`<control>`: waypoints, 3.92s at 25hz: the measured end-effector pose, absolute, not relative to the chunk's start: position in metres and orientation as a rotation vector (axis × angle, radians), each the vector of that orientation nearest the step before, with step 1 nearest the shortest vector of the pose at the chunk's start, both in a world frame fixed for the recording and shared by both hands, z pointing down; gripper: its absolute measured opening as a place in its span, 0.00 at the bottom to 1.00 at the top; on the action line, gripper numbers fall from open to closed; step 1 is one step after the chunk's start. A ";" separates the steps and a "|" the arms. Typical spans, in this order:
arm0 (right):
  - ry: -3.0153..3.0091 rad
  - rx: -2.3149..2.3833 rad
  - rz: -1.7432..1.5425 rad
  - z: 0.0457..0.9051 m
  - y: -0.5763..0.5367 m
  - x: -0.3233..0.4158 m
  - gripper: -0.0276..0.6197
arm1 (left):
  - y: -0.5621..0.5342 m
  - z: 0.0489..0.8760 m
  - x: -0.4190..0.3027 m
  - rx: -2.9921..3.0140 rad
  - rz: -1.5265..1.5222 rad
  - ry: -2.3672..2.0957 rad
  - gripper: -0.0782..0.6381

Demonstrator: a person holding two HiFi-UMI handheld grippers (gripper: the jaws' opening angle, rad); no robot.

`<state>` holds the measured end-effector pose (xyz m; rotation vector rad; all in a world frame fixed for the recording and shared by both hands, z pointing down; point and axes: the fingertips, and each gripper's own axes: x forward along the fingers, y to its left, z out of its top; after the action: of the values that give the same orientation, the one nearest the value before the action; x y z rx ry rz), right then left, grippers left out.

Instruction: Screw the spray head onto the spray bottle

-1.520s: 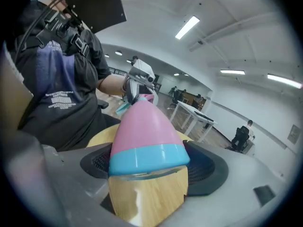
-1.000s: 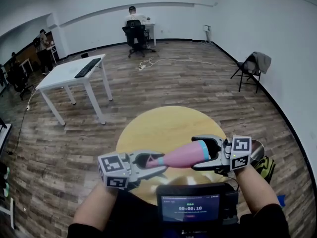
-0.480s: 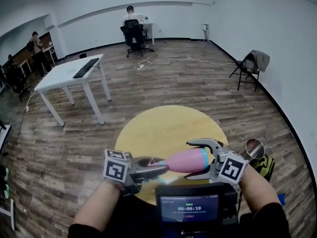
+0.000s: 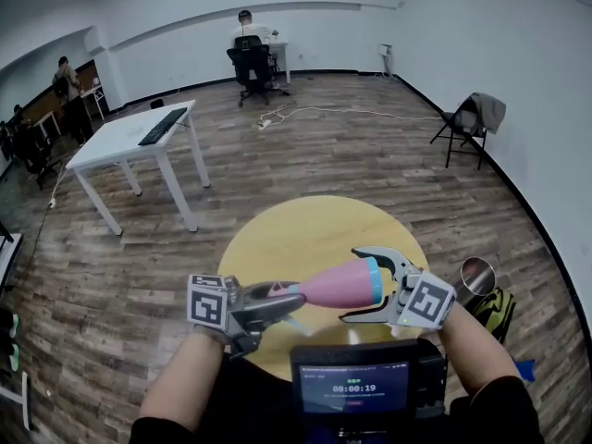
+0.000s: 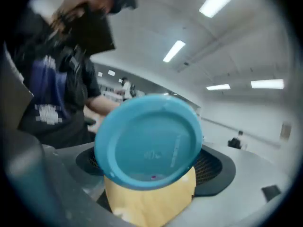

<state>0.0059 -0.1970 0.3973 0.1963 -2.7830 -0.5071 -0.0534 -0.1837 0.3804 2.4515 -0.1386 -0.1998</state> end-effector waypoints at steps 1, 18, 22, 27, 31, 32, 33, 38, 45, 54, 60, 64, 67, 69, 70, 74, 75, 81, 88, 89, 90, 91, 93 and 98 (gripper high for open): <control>-2.693 0.240 -0.699 0.401 -0.198 0.004 0.87 | -0.184 0.379 -0.056 2.383 -0.249 -0.092 0.37; -2.755 0.067 -0.258 0.417 -0.192 0.019 0.68 | -0.163 0.375 -0.033 2.726 0.051 -0.177 0.38; -2.890 -0.057 0.355 0.421 -0.182 0.002 0.16 | -0.159 0.374 -0.026 3.120 0.411 -0.360 0.36; -2.891 0.232 -0.182 0.404 -0.208 0.028 0.73 | -0.162 0.354 -0.048 2.816 0.018 -0.209 0.35; -2.809 0.253 -0.549 0.381 -0.190 0.040 0.83 | -0.163 0.376 -0.065 2.604 -0.092 -0.126 0.35; -2.749 0.244 -0.641 0.384 -0.183 0.033 0.85 | -0.163 0.381 -0.063 2.561 -0.099 -0.092 0.35; -2.698 0.234 -0.736 0.388 -0.178 0.024 0.87 | -0.162 0.384 -0.059 2.527 -0.098 -0.053 0.35; -2.742 0.198 -0.890 0.374 -0.163 0.009 0.92 | -0.144 0.390 -0.034 2.457 -0.040 0.102 0.35; -2.678 0.190 -0.485 0.410 -0.184 0.020 0.80 | -0.148 0.394 -0.030 2.671 0.120 -0.117 0.37; -2.650 0.113 -0.023 0.460 -0.179 0.022 0.79 | -0.143 0.412 -0.027 2.893 0.444 -0.239 0.38; -2.779 -0.115 0.376 0.457 -0.153 0.014 0.78 | -0.130 0.415 -0.031 3.165 0.696 -0.215 0.38; -2.869 0.218 -0.374 0.400 -0.177 0.018 0.82 | -0.156 0.375 -0.053 2.777 0.007 -0.162 0.36; -2.705 0.312 -0.824 0.378 -0.173 0.014 0.93 | -0.160 0.358 -0.065 2.505 -0.305 0.020 0.36; -2.668 0.320 -0.928 0.368 -0.171 0.013 0.96 | -0.156 0.362 -0.060 2.463 -0.276 0.082 0.36; -2.663 0.324 -0.945 0.365 -0.172 0.014 0.96 | -0.154 0.367 -0.056 2.460 -0.229 0.096 0.36; -2.693 0.259 -0.868 0.368 -0.166 0.016 0.97 | -0.144 0.379 -0.045 2.456 -0.097 0.128 0.35; -2.680 0.188 -0.875 0.376 -0.156 0.012 0.97 | -0.143 0.378 -0.044 2.458 -0.093 0.131 0.35; -2.748 0.003 -0.843 0.382 -0.127 -0.002 0.90 | -0.152 0.361 -0.045 2.486 -0.152 0.087 0.35; -3.113 -0.312 0.429 0.376 -0.146 0.016 0.87 | -0.145 0.354 -0.027 3.006 0.144 -0.215 0.37; -3.116 -0.376 0.611 0.377 -0.146 0.017 0.87 | -0.143 0.356 -0.026 3.060 0.200 -0.244 0.37; -3.115 -0.403 0.700 0.377 -0.146 0.016 0.88 | -0.144 0.357 -0.026 3.067 0.215 -0.249 0.37; -3.116 -0.384 0.696 0.378 -0.147 0.015 0.88 | -0.145 0.356 -0.027 3.042 0.190 -0.239 0.36; -3.128 -0.202 0.437 0.374 -0.155 0.016 0.89 | -0.150 0.351 -0.034 2.941 0.055 -0.216 0.35; -2.899 0.241 -0.698 0.355 -0.168 0.030 0.95 | -0.172 0.354 -0.060 2.574 -0.244 -0.152 0.34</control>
<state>0.0303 -0.1679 0.3552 0.2408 -2.8991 -0.6977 -0.0603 -0.1723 0.3543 2.5744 -0.1522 -0.2438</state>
